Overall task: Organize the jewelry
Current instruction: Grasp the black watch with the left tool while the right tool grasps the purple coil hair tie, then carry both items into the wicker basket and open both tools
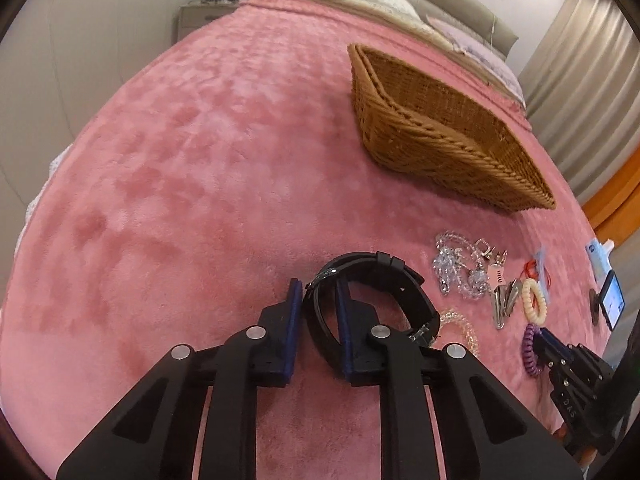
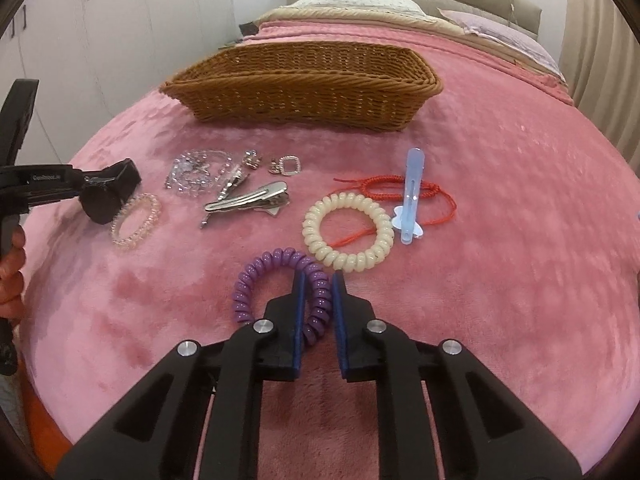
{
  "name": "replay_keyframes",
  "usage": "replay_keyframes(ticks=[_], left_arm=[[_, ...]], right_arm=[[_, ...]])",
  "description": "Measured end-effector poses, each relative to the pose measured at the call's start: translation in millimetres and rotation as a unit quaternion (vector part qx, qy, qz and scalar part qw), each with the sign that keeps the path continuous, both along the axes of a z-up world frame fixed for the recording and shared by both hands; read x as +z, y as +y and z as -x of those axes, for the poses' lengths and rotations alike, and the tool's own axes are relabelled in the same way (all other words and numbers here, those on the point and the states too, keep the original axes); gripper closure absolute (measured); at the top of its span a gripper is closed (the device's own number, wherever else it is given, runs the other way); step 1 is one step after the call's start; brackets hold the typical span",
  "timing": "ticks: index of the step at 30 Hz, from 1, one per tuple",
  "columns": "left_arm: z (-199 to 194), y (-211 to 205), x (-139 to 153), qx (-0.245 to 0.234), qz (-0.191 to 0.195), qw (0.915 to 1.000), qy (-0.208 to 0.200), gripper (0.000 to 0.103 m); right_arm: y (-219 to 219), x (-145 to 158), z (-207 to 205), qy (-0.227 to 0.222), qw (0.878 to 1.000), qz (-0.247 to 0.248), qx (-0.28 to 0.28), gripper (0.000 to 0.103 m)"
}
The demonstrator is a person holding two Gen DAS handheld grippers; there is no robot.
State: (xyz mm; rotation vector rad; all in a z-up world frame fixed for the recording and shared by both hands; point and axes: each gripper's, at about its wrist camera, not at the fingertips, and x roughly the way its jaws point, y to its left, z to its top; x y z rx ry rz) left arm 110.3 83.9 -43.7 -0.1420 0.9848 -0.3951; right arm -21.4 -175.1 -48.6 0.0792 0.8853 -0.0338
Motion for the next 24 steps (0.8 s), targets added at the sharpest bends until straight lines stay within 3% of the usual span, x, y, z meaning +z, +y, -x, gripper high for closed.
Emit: replay_keyframes(ticks=[8, 15, 20, 24], left_arm=[[26.4, -2.8, 26.2, 0.001, 0.019, 0.9964, -0.083, 0.090], [31.1, -9.7, 66.1, 0.002, 0.041, 0.9886, -0.145, 0.090], [0.4, -36.6, 98.8, -0.004, 0.041, 0.9829, -0.180, 0.090], [-37.4, -66.5, 106.1, -0.014, 0.042, 0.9831, -0.178, 0.090]], right_arm=[[1.5, 6.5, 8.5, -0.025, 1.000, -0.009, 0.014, 0.093], [4.6, 51.6, 2.7, -0.092, 0.995, -0.007, 0.028, 0.093], [-3.4, 93.7, -34.8, -0.149, 0.988, 0.009, 0.028, 0.093], [-16.1, 112.1, -89.5, -0.169, 0.985, 0.024, 0.015, 0.093]])
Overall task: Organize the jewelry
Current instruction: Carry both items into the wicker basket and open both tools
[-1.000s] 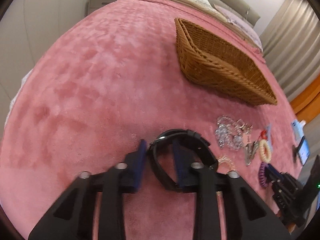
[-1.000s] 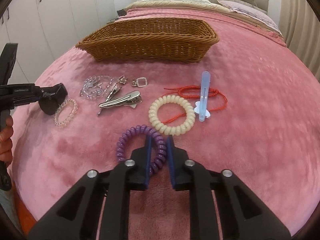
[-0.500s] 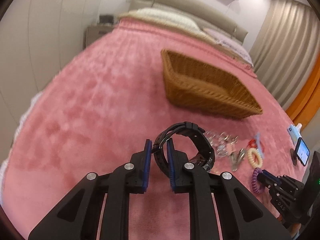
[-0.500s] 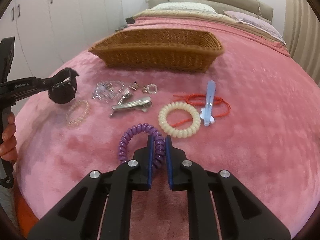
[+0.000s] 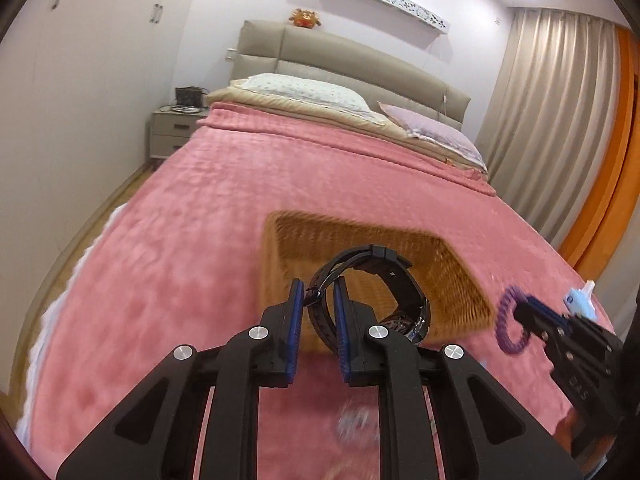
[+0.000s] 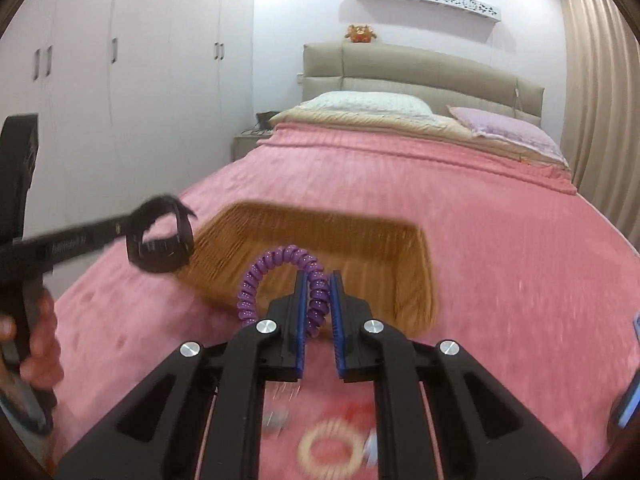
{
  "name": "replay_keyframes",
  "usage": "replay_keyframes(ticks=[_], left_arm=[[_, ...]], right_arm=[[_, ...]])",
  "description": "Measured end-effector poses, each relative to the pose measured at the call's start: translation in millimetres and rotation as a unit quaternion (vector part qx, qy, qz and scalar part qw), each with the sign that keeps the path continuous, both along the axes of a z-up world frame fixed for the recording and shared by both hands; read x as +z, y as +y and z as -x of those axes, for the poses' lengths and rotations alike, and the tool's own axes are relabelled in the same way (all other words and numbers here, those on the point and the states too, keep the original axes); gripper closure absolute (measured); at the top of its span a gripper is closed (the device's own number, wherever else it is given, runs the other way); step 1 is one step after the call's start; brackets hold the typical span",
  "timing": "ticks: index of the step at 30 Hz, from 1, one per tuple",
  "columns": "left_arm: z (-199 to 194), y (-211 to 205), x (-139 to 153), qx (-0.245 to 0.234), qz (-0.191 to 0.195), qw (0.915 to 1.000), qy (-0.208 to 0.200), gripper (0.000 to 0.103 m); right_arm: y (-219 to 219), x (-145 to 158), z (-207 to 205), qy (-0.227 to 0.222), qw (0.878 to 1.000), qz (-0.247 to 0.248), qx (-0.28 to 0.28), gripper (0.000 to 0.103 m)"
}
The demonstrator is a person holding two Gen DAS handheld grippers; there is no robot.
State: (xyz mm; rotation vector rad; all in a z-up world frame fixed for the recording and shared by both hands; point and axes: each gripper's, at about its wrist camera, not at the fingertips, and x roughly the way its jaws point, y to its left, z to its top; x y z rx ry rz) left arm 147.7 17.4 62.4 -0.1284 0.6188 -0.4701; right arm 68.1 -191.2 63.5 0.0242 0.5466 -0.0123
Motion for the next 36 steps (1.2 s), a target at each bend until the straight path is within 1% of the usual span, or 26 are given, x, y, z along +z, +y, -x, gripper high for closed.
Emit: replay_keyframes(ticks=[3, 4, 6, 9, 12, 17, 19, 20, 21, 22, 23, 24, 26, 28, 31, 34, 36], left_arm=[[-29.9, -25.8, -7.3, -0.004, -0.011, 0.9999, 0.012, 0.090], [-36.4, -31.7, -12.1, -0.003, -0.016, 0.9997, 0.016, 0.090], [-55.4, -48.4, -22.5, -0.003, -0.032, 0.9991, 0.029, 0.090], [-72.8, -62.8, -36.9, -0.003, -0.050, 0.9976, 0.047, 0.090], [-82.7, -68.4, -49.0, 0.001, -0.066, 0.9960, 0.061, 0.090], [-91.5, -68.6, -61.9, -0.001, -0.071, 0.9944, 0.078, 0.089], [-91.9, -68.1, -63.4, -0.004, -0.071, 0.9944, 0.078, 0.085], [-90.1, -65.1, -62.5, -0.009, -0.063, 0.9947, 0.081, 0.079], [-87.7, -62.2, -60.6, -0.012, -0.056, 0.9948, 0.084, 0.062], [-84.0, -61.5, -58.1, -0.011, -0.053, 0.9954, 0.080, 0.055], [-77.5, -58.0, -53.8, -0.008, -0.055, 0.9959, 0.071, 0.054], [-73.2, -55.7, -51.4, -0.009, -0.058, 0.9958, 0.070, 0.053], [-65.5, -48.7, -47.2, -0.012, -0.050, 0.9960, 0.073, 0.053], [-51.0, -37.2, -36.7, -0.012, -0.036, 0.9972, 0.064, 0.053], [-18.8, -15.6, -12.1, -0.010, -0.006, 0.9994, 0.032, 0.052], [17.4, 0.1, 9.3, -0.004, 0.004, 1.0000, -0.005, 0.048], [43.5, 9.8, 18.7, -0.004, 0.009, 0.9997, -0.024, 0.047]], right_arm=[[-13.4, -3.5, -44.1, 0.012, 1.000, 0.001, -0.008, 0.093], [-18.0, -9.7, -64.0, 0.028, 1.000, -0.002, -0.008, 0.093], [-26.6, -21.1, -89.2, 0.054, 0.998, -0.010, -0.013, 0.094], [-37.5, -39.6, -116.7, 0.090, 0.995, -0.030, -0.013, 0.094], [-42.4, -54.2, -132.3, 0.114, 0.993, -0.037, -0.014, 0.094], [-42.5, -70.7, -143.6, 0.140, 0.989, -0.038, -0.020, 0.093], [-44.6, -75.3, -145.8, 0.145, 0.988, -0.041, -0.021, 0.093], [-45.9, -76.6, -147.8, 0.150, 0.987, -0.047, -0.021, 0.092], [-47.4, -77.0, -147.5, 0.156, 0.986, -0.057, -0.020, 0.085], [-49.7, -76.0, -144.3, 0.154, 0.986, -0.063, -0.019, 0.073], [-51.5, -72.7, -140.1, 0.149, 0.986, -0.067, -0.019, 0.064], [-52.4, -67.0, -132.4, 0.138, 0.988, -0.068, -0.019, 0.053], [-51.2, -56.3, -118.3, 0.124, 0.990, -0.061, -0.015, 0.053], [-49.0, -43.4, -100.7, 0.112, 0.992, -0.055, -0.012, 0.053], [-46.2, -20.8, -66.7, 0.086, 0.995, -0.053, -0.003, 0.053], [-41.6, -4.6, -28.6, 0.066, 0.997, -0.034, -0.003, 0.053], [-40.2, -1.8, -9.0, 0.062, 0.998, -0.034, 0.000, 0.053]])
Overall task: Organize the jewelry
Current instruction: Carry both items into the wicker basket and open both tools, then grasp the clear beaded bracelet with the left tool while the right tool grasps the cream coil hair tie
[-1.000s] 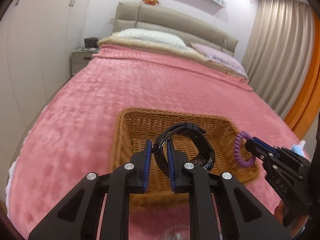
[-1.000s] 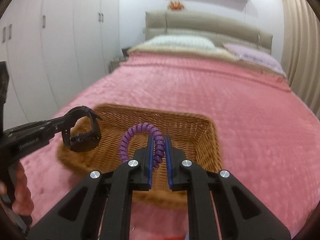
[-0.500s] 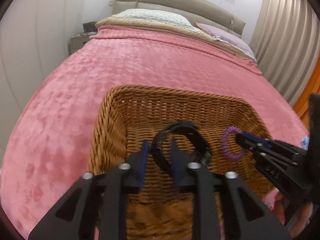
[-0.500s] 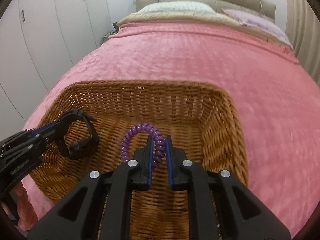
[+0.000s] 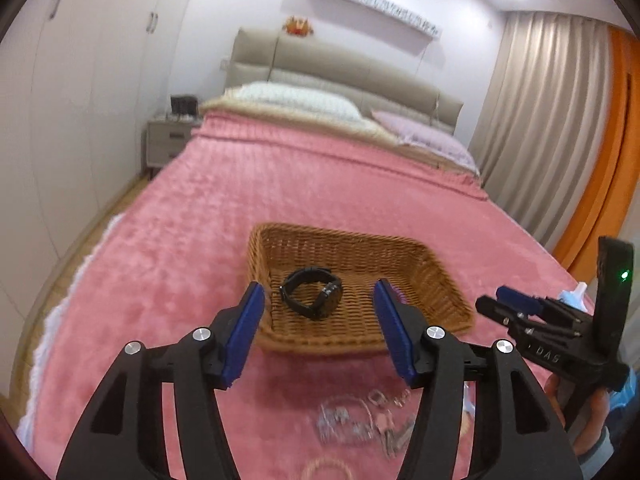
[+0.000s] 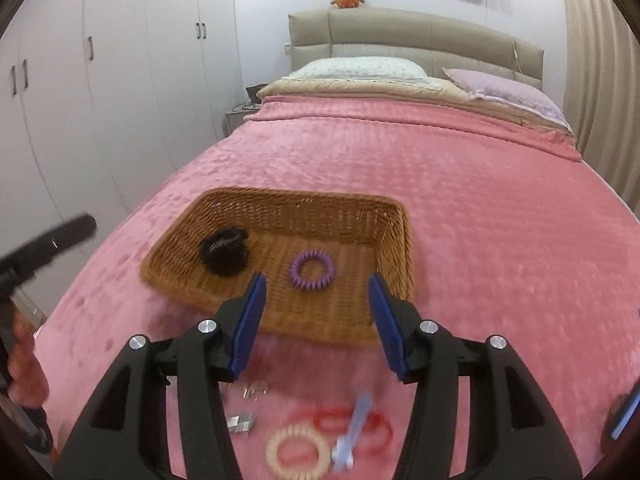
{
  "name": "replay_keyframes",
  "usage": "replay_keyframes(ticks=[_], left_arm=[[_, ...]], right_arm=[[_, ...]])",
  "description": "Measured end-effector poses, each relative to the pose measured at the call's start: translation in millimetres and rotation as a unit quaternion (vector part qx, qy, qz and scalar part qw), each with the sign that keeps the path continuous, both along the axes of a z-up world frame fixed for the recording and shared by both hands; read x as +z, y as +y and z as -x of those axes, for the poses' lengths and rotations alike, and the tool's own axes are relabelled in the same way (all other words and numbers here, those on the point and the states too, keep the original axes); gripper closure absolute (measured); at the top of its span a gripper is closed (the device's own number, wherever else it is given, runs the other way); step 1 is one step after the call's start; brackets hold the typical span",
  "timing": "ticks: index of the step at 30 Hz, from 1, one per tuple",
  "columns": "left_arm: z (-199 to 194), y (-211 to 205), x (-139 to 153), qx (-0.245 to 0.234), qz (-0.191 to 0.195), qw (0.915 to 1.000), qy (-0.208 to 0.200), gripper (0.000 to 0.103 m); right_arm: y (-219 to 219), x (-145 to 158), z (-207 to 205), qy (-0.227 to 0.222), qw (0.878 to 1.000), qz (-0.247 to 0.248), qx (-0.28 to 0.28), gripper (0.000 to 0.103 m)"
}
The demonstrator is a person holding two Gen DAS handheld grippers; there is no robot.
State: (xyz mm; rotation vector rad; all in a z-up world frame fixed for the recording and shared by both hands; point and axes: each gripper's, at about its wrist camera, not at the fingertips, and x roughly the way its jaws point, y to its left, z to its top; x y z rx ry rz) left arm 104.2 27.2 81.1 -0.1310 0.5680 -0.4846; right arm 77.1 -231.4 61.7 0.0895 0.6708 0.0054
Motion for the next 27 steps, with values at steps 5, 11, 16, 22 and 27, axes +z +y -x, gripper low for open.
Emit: replay_keyframes(ticks=[5, 11, 16, 22, 27], left_arm=[[40.9, 11.8, 2.8, -0.004, 0.005, 0.9999, -0.015, 0.047], [68.1, 17.0, -18.9, -0.014, 0.003, 0.9999, -0.007, 0.047], [68.0, 19.4, -55.8, -0.013, -0.004, 0.9994, 0.031, 0.047], [61.9, 19.5, -88.3, -0.007, -0.021, 0.9980, 0.060, 0.049], [55.8, 19.2, -108.1, -0.009, -0.033, 0.9962, 0.080, 0.050]], right_arm=[[6.5, -5.6, 44.6, -0.006, 1.000, 0.005, 0.003, 0.053], [10.1, -24.8, 71.5, 0.005, 1.000, 0.002, 0.008, 0.063], [5.2, -53.2, 73.6, 0.036, 0.999, -0.010, 0.010, 0.075], [9.5, -83.8, 68.0, 0.060, 0.998, -0.006, 0.021, 0.077], [11.3, -99.6, 62.0, 0.074, 0.997, -0.012, 0.028, 0.077]])
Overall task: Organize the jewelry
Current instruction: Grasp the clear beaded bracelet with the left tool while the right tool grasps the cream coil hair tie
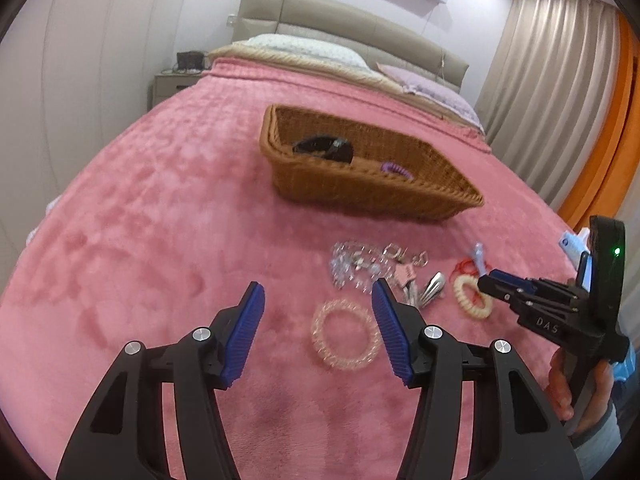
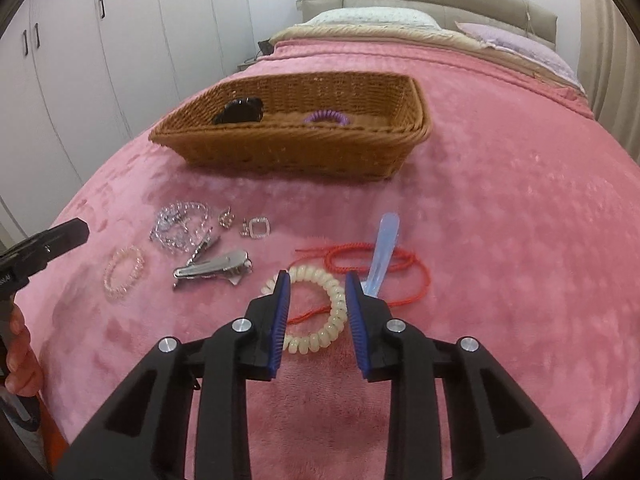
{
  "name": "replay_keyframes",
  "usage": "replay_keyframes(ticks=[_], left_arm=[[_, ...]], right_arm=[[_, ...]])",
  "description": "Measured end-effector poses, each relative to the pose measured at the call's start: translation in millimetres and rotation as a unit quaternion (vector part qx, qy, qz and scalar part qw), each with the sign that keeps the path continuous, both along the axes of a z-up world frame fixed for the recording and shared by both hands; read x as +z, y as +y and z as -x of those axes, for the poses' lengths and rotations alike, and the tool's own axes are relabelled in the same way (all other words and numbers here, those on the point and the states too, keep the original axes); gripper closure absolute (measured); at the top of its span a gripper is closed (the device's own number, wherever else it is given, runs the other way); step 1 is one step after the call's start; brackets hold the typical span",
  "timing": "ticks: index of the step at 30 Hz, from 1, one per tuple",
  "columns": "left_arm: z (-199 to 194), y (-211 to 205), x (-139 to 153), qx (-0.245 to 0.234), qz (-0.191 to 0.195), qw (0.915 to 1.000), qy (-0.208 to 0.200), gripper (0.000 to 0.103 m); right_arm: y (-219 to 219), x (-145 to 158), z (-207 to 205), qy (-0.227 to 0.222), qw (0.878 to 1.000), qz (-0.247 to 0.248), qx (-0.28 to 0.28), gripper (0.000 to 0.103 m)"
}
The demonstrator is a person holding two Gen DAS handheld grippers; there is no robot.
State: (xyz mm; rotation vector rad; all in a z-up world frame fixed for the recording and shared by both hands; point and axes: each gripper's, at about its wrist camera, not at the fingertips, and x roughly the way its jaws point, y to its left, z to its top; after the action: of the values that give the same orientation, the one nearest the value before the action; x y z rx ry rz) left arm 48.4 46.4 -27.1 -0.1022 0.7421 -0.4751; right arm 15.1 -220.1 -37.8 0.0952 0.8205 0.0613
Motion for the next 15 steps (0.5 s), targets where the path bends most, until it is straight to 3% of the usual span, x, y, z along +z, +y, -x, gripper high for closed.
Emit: replay_keyframes(ticks=[5, 7, 15], left_arm=[[-6.7, -2.6, -12.8, -0.003, -0.010, 0.9994, 0.033, 0.057], [-8.1, -5.0, -18.0, -0.011, -0.011, 0.9988, 0.046, 0.073], [-10.3, -12.3, -27.5, -0.020, -0.031, 0.9972, 0.065, 0.072]], right_arm=[[1.7, -5.8, -2.6, 0.010, 1.000, 0.010, 0.002, 0.077], [2.5, -9.8, -6.0, 0.020, 1.000, 0.011, 0.001, 0.077], [2.0, -15.9, -13.0, 0.038, 0.999, 0.011, -0.002, 0.077]])
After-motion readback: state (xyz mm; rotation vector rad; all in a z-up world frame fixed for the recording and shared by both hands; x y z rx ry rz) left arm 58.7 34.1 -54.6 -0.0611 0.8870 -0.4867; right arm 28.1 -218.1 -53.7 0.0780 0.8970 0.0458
